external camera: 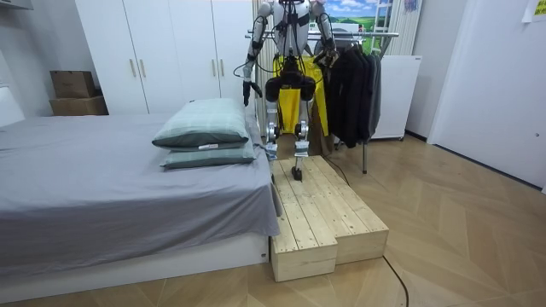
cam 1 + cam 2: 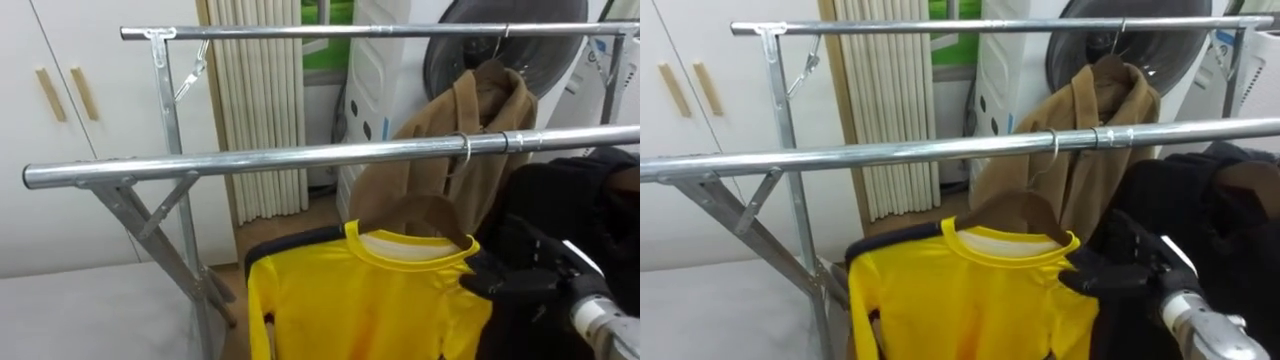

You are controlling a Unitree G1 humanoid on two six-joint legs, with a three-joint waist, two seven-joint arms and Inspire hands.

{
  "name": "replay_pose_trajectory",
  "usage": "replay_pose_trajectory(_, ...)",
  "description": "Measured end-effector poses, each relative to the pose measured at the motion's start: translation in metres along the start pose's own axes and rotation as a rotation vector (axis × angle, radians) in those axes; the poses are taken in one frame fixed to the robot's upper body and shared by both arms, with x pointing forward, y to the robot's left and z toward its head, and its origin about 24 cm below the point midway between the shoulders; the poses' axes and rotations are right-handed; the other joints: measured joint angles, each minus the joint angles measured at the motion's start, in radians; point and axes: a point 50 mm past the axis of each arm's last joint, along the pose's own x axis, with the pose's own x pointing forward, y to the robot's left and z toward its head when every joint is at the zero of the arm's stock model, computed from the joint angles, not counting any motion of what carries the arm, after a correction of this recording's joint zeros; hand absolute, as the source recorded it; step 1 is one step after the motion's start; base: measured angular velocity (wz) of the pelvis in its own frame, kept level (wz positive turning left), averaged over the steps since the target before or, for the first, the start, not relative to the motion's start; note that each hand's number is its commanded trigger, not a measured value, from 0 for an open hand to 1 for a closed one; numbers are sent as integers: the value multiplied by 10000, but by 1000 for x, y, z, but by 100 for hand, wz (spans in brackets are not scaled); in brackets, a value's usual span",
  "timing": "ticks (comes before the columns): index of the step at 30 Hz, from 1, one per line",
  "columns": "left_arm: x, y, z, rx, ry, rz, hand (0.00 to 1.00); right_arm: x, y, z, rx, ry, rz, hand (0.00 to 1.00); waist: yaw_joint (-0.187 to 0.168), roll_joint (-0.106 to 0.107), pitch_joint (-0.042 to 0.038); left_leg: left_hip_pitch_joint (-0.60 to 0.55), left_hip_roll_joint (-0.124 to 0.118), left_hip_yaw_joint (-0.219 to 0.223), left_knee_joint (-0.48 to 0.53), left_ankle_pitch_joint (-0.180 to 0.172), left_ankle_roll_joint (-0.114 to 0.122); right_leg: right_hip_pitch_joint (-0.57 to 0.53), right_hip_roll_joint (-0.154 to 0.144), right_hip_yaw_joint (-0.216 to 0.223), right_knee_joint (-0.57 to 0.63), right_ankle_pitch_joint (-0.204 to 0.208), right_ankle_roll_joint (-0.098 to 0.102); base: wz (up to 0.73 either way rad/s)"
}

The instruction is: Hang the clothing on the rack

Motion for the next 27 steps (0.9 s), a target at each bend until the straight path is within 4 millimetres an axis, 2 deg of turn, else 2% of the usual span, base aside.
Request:
replay_pose_trajectory(9, -2, 2, -13, -311, 41, 65, 0, -22, -14, -47, 237, 1313, -419, 0, -109, 7, 29, 95, -9, 132, -9, -1, 1, -89, 56, 246, 135, -114, 15, -8)
replay_pose_trajectory(11, -2, 1, -18, -316, 148, 52, 0, -25, -14, -52, 257, 1443, -431, 0, -163, -21, 47, 94, -16, 285, -9, -1, 1, -142, 66, 339, 251, -159, 8, -13)
replay_pose_trajectory(15, -4, -1, -32, -330, 446, -9, 0, -25, -13, -54, 294, 1484, -407, 0, -310, -59, 70, 136, -8, 292, -99, -4, 1, -244, 155, 542, 344, -173, 8, -15)
replay_pose_trajectory(22, -6, -2, -39, -289, 500, 10, 0, -41, -16, -79, 354, 2159, -478, 0, -291, -55, 79, 181, 1, 295, -135, -4, 1, -216, 171, 562, 341, -172, 6, -2)
replay_pose_trajectory(25, -7, -2, -43, -270, 493, 68, 0, -51, -14, -95, 518, 2564, -521, 0, -309, -55, 82, 193, 13, 287, -133, -4, 0, -181, 174, 543, 313, -172, 6, 1)
replay_pose_trajectory(27, -7, -2, -47, -244, 479, 128, 0, -60, -11, -118, 866, 3208, -612, 0, -321, -57, 86, 259, 27, 280, -137, -4, 1, -32, 167, 485, 155, -173, 4, 9)
